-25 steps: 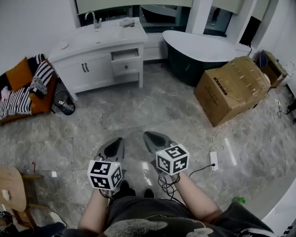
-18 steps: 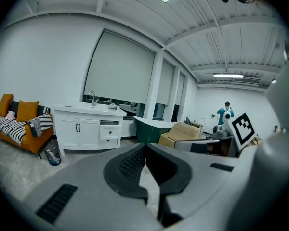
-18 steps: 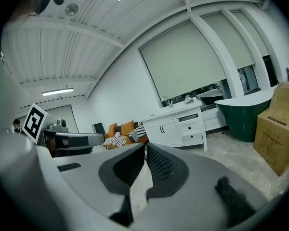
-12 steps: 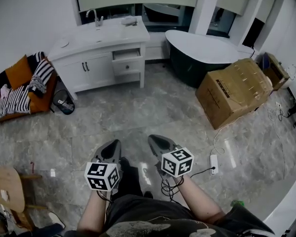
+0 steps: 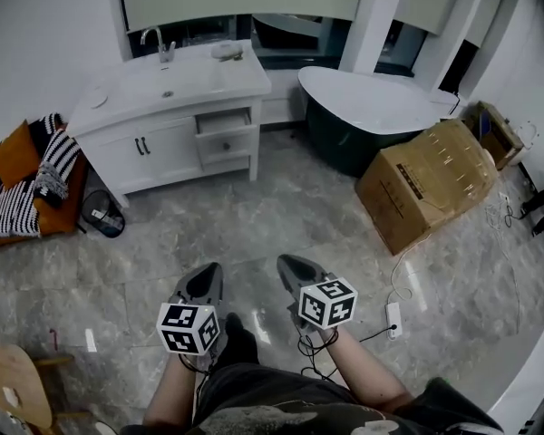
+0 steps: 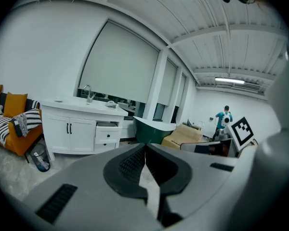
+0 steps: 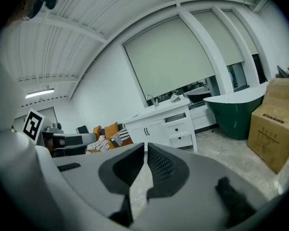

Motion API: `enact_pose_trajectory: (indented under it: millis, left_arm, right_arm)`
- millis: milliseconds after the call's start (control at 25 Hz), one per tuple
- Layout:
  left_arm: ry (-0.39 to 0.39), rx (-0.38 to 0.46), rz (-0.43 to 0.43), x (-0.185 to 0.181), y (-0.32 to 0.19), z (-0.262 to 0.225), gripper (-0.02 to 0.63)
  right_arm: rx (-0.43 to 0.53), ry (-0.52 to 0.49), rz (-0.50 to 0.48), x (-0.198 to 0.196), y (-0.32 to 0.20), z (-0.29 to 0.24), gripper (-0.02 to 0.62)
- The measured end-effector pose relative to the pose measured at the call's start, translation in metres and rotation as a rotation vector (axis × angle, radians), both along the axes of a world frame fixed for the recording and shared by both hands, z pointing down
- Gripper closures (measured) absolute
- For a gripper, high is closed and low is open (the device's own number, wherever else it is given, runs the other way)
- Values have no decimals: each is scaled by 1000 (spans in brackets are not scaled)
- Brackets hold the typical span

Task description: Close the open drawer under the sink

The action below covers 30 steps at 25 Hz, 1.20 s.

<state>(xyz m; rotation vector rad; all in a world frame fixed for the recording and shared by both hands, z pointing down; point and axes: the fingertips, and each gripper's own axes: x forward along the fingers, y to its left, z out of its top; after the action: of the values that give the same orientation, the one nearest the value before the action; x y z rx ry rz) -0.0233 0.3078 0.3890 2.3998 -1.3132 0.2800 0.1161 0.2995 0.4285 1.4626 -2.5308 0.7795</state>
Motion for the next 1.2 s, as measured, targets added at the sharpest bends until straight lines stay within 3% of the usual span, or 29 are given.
enact_pose_trajectory:
  millis: [240, 560, 1000, 1200]
  left_arm:
    - [19, -14, 12, -19, -80, -3, 591]
    - [10, -26, 23, -52, -149, 4, 591]
    - [-1, -34, 53, -70, -207, 9, 591]
    - [-9, -52, 32, -74, -228, 19, 591]
  right_arm:
    - [-15, 8, 40, -13, -82, -6, 563]
    - [-58, 26, 72, -36, -151, 3, 563]
    - [-91, 15, 148, -46, -209, 14, 563]
    - [-80, 32, 100, -50, -236, 22, 563]
